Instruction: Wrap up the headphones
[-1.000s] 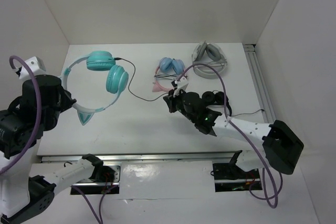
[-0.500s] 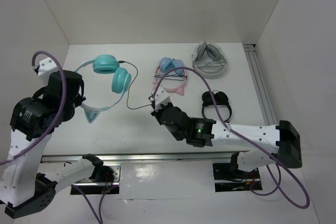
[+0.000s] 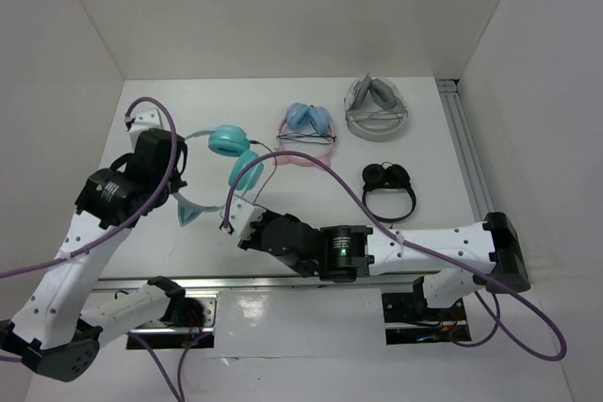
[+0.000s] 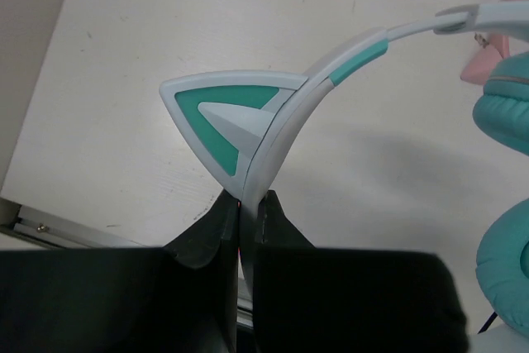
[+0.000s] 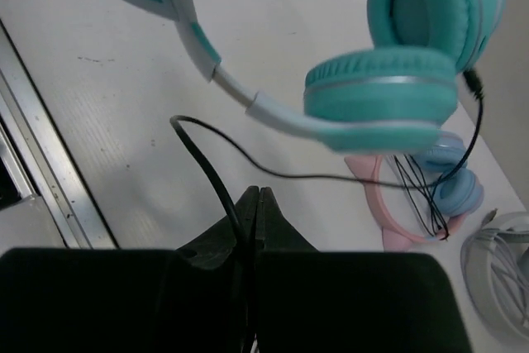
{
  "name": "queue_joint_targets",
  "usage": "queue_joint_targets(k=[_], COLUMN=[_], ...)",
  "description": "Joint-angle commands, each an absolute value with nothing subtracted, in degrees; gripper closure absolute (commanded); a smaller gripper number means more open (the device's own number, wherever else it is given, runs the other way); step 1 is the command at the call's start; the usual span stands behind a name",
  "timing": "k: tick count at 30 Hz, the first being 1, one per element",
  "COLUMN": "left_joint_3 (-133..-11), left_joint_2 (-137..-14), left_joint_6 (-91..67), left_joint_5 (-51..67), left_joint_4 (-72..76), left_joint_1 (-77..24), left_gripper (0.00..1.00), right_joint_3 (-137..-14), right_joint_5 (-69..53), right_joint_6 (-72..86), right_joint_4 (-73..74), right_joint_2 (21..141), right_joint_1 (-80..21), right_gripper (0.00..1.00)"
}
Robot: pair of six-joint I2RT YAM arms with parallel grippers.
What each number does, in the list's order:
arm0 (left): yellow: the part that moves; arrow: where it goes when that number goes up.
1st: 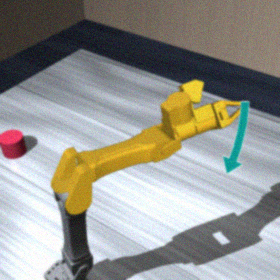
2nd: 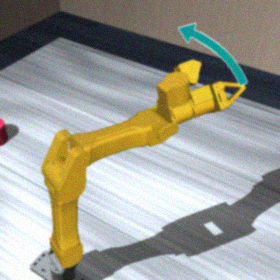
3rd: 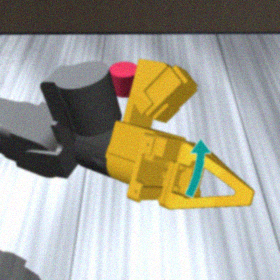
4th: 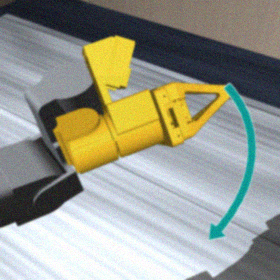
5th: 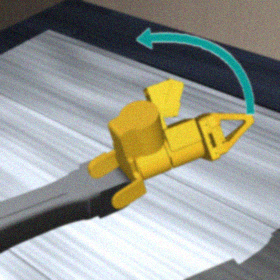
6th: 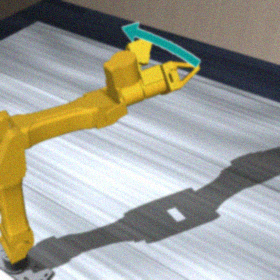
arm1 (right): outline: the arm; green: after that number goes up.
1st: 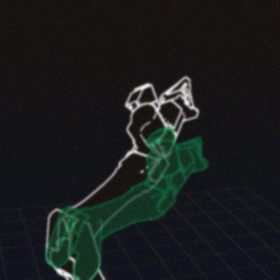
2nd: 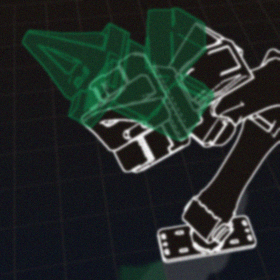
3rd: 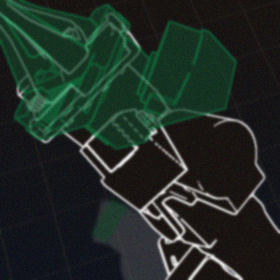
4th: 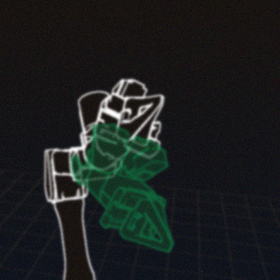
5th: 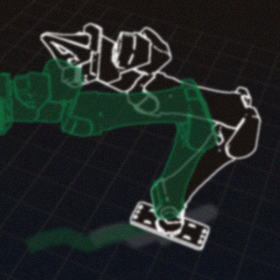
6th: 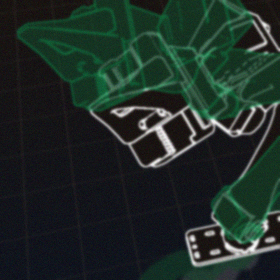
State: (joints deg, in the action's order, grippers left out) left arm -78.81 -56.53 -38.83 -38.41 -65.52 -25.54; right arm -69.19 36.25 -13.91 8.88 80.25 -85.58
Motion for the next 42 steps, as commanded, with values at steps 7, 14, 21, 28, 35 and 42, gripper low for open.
queue_joint_targets(k=[7,14,21,28,35,42], left_joint_3=[-73.8,-72.1,-71.0,-71.0,-71.0,-70.4], left_joint_2=[-55.3,-56.5,-61.0,-58.9,-54.1,-52.8], left_joint_6=[-27.2,-25.4,-27.5,-29.1,-27.1,-24.7], left_joint_5=[-25.4,-24.6,-31.4,-34.5,-29.2,-23.0], left_joint_4=[-52.8,-53.9,-57.3,-58.4,-58.4,-56.8], left_joint_1=[-32.0,-41.2,-53.9,-55.4,-55.4,-55.4], left_gripper=[1.00,1.00,1.00,1.00,1.00,1.00], right_joint_3=[-75.5,-80.3,-82.2,-76.8,-71.4,-69.5], right_joint_5=[37.0,43.6,54.9,62.1,66.7,65.3], right_joint_6=[-21.4,-24.2,-28.6,-31.1,-35.8,-39.3], right_joint_4=[14.1,19.0,20.6,18.4,8.6,2.5], right_joint_2=[82.7,84.3,82.7,78.2,70.1,65.7], right_joint_1=[-85.0,-85.0,-85.7,-85.2,-83.9,-83.9], right_gripper=[1.00,1.00,1.00,1.00,1.00,1.00])
